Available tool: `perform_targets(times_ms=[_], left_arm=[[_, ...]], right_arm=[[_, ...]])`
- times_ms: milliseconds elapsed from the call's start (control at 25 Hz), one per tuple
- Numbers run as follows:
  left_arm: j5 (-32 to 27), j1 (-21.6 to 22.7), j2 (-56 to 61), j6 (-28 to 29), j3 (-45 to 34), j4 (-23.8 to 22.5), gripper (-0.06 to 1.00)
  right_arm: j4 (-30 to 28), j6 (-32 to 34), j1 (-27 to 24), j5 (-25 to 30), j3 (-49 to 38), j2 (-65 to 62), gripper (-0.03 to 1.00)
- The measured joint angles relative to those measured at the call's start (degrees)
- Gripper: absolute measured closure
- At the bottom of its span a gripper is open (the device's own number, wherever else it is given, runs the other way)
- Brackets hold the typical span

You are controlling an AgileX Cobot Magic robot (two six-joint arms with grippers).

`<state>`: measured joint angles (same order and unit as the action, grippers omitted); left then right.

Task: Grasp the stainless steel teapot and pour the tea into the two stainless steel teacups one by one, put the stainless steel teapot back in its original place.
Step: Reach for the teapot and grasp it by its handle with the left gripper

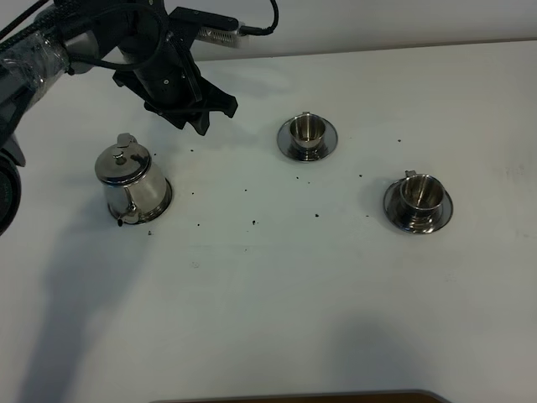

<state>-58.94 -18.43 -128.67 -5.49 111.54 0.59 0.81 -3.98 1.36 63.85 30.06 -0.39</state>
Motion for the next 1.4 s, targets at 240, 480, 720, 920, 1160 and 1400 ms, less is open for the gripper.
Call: perform_targets(times_ms=[240, 480, 720, 920, 1160, 1400], left_arm=[[-0.6, 0.0, 0.0, 0.5, 0.0, 2.6, 0.48], [-0.2, 0.0, 0.0, 5.5, 0.0, 2.8, 0.48], [1.9, 0.9, -0.1, 6.4, 0.0, 3.3, 0.48], [2.5, 4.0, -2.6, 6.5, 0.0, 3.3, 0.48], [3.7, 6.0, -5.6, 6.5, 0.0, 3.2, 0.48], [3.7, 7.8, -5.8, 6.5, 0.0, 3.3, 0.48]], right_arm=[[0.0, 0.0, 0.0, 0.0, 0.0, 0.0, 0.48], [0.0, 0.0, 0.0, 0.0, 0.0, 0.0, 0.48], [0.0, 0.0, 0.0, 0.0, 0.0, 0.0, 0.48], [0.0, 0.0, 0.0, 0.0, 0.0, 0.0, 0.48], [0.0, 0.0, 0.0, 0.0, 0.0, 0.0, 0.48], [0.0, 0.1, 0.0, 0.0, 0.0, 0.0, 0.48]])
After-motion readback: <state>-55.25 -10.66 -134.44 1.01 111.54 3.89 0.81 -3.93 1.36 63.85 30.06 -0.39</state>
